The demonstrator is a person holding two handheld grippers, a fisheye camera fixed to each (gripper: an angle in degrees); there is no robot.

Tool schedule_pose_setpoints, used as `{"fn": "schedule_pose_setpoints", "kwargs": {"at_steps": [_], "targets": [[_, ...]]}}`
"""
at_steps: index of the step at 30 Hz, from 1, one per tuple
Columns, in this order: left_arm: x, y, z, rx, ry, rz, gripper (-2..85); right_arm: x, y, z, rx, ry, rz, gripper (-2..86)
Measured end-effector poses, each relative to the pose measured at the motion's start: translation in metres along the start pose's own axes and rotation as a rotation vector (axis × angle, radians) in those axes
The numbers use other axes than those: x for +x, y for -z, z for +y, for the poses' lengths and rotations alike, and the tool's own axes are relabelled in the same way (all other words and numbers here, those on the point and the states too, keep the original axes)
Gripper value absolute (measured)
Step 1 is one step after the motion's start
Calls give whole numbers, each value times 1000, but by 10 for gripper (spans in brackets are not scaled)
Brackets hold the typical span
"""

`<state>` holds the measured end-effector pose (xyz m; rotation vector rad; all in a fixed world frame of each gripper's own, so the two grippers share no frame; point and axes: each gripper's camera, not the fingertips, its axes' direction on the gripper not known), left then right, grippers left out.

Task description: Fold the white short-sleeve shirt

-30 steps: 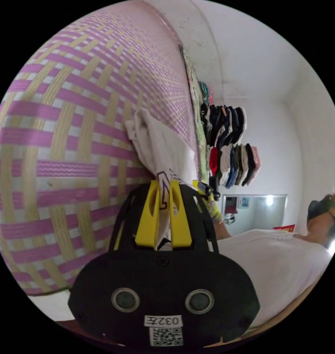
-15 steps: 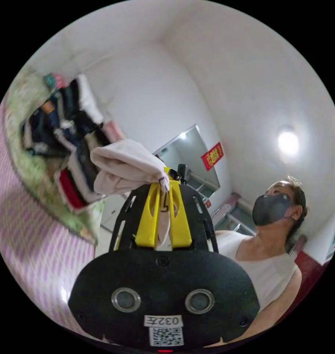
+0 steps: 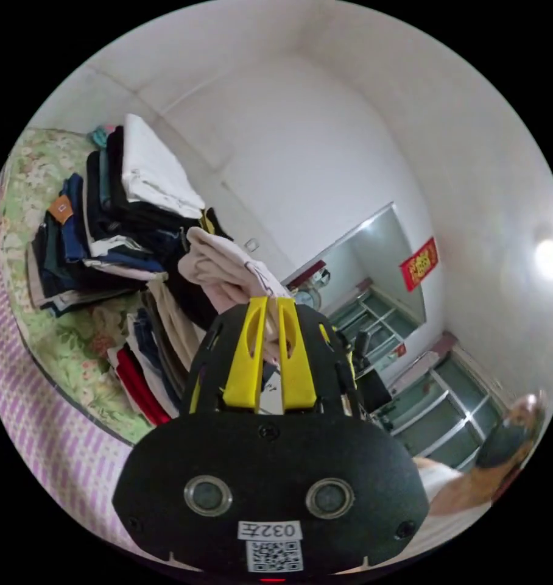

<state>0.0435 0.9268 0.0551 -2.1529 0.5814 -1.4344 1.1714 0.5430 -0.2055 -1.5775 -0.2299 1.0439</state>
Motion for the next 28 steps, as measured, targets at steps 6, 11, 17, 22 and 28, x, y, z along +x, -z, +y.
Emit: {"fn": "schedule_pose_setpoints", "kwargs": {"at_steps": [6, 11, 17, 22, 28], "targets": [[-1, 42, 153, -108, -379, 23, -9, -11, -10, 249, -104, -165, 15, -9], [-57, 17, 313, -390, -307, -9, -9, -63, -35, 435, -259, -551, 70, -10], [-94, -77, 400, -864, -237, 336, -9, -160, -15, 519, -205, -711, 279, -10], [-92, -100, 422, -1000, -417, 437, -9, -226, 19, 578, -44, -901, 448, -10], [-118, -132, 459, -1130, -404, 537, -9, -309, 54, 648, 173, -1121, 665, -10]]}}
